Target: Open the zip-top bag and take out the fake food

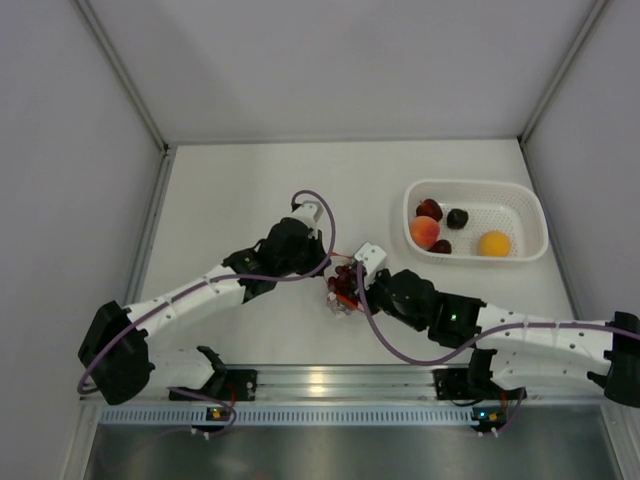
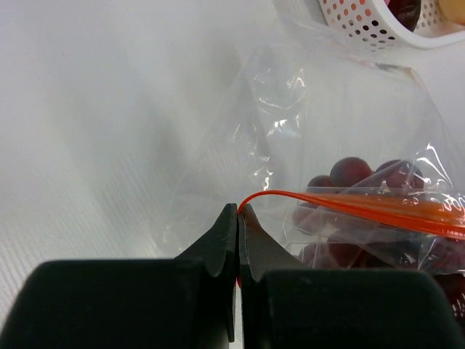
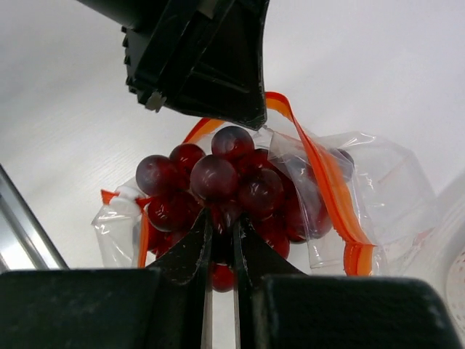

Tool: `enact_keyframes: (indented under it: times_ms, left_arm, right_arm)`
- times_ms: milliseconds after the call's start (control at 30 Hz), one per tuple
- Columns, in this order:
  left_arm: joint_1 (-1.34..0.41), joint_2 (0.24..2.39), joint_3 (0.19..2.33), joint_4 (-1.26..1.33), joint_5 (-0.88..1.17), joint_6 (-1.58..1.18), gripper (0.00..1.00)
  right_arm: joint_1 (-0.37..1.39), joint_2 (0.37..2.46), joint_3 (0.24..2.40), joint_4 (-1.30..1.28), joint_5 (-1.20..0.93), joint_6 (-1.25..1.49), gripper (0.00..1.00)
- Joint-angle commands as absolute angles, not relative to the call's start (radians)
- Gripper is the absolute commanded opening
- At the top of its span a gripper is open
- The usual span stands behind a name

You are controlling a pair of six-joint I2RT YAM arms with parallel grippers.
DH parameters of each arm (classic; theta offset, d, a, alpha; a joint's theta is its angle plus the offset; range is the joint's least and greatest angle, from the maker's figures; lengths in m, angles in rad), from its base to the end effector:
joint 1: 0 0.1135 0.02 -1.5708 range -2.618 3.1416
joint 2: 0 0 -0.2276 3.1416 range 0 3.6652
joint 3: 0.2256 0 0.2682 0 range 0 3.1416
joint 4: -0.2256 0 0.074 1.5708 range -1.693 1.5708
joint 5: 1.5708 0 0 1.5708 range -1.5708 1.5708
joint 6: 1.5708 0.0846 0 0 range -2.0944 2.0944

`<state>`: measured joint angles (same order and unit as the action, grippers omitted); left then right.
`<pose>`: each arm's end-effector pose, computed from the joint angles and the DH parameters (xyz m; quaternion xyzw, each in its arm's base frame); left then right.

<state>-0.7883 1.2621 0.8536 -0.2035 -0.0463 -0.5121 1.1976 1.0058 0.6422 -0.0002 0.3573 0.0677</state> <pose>0.2455 -0.2414 0.1905 0.1115 0.8801 -0.2628 0.3795 0.1395 0.2751 0.2143 -0.3486 0.7383 0.2122 0.5369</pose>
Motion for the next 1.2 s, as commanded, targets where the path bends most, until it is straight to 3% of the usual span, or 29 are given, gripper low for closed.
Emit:
enact_keyframes:
  times_ms: [0,133,267,433,600,800,1167]
  left_arm:
    - [-0.784,1.262,0.894,-0.198,-0.117,-0.535,0.00]
    - [-0.785,1.307,0.897,-0.180,-0.005,-0.537,0.00]
    - [-0.784,1.357,0.891,-0.095,0.266,-0.523,0.00]
    - [-0.784,1.393,0.879,-0.051,0.388,-0.518,0.00]
    - [-0.785,1.391,0.856,-0.051,0.376,-0.520,0.00]
    - [-0.782,1.347,0.813,-0.060,0.193,-0.540,0.00]
    - [-0.785,1.332,0.802,-0.035,0.129,-0.603,0.00]
  right_arm:
    - [1.200,0.914,0.631,0.175,0.239,0.043,0.00]
    - [1.200,0.900,0.629,0.216,0.336,0.037,0.00]
    - [1.197,0.954,0.673,0.232,0.467,0.044,0.00]
    - [1.184,0.988,0.724,0.244,0.549,0.049,0.00]
    - [1.169,1.005,0.767,0.233,0.624,0.029,0.00]
    - [1.143,0.979,0.770,0.230,0.738,0.084,0.00]
    - [1.106,0.905,0.701,0.379,0.666,0.324,0.00]
